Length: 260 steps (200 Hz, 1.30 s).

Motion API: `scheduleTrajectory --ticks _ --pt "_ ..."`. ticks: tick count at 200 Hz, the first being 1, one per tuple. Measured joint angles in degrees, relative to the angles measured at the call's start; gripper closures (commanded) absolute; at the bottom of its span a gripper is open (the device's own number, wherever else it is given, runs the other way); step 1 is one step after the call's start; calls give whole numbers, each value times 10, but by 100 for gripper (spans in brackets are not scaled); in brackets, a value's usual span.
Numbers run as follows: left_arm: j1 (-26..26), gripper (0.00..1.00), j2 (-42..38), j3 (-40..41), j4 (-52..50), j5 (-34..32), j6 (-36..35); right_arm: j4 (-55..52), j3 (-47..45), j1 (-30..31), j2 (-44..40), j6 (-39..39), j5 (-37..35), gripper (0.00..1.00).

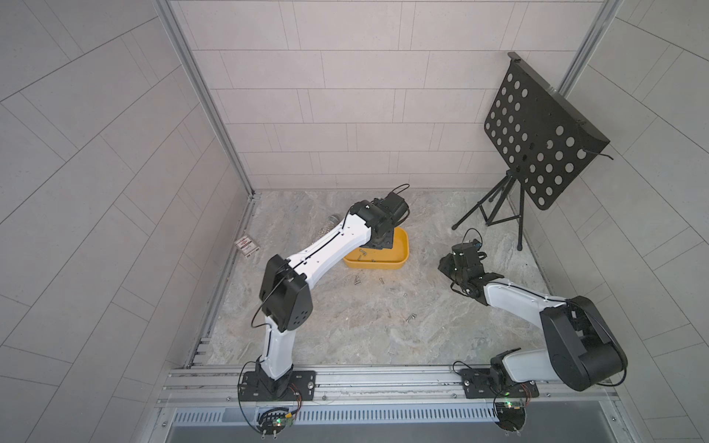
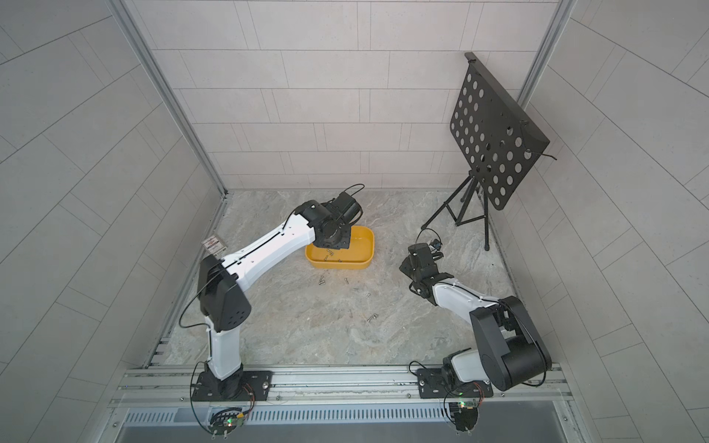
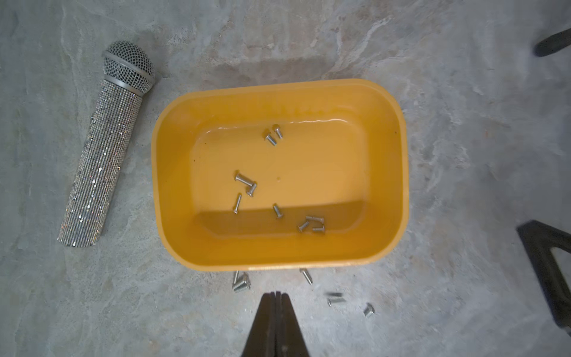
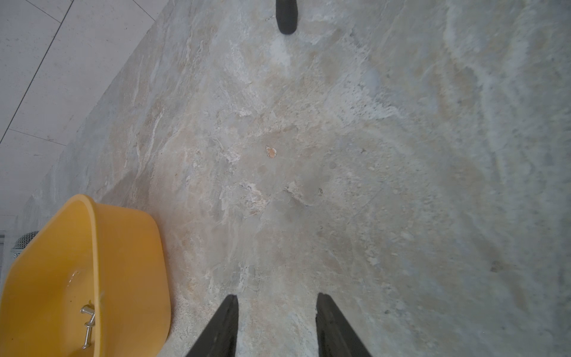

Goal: Put the screws on the desktop into the storage box
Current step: Pick up the screw from the center of the board.

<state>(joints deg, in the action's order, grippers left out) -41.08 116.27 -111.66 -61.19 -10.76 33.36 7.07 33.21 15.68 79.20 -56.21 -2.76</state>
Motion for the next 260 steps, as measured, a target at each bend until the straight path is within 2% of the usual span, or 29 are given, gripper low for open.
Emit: scheduleTrajectory --ticks 32,67,82,129,153,193,260 --pt "28 96 82 -17 -6 10 -20 0 0 0 0 0 0 54" --pt "32 62 87 -3 -11 29 -25 0 2 0 9 0 1 54" --pt "27 56 55 30 -6 32 -25 0 4 0 12 0 2 54" --pt "-7 56 -97 151 5 53 -1 0 7 0 16 0 5 54" --pt "-37 58 -133 183 13 60 19 0 7 0 17 0 6 54" --pt "-74 57 -99 234 45 87 63 0 7 0 17 0 6 54" --pt "-80 58 11 188 82 96 102 0 7 0 17 0 6 54"
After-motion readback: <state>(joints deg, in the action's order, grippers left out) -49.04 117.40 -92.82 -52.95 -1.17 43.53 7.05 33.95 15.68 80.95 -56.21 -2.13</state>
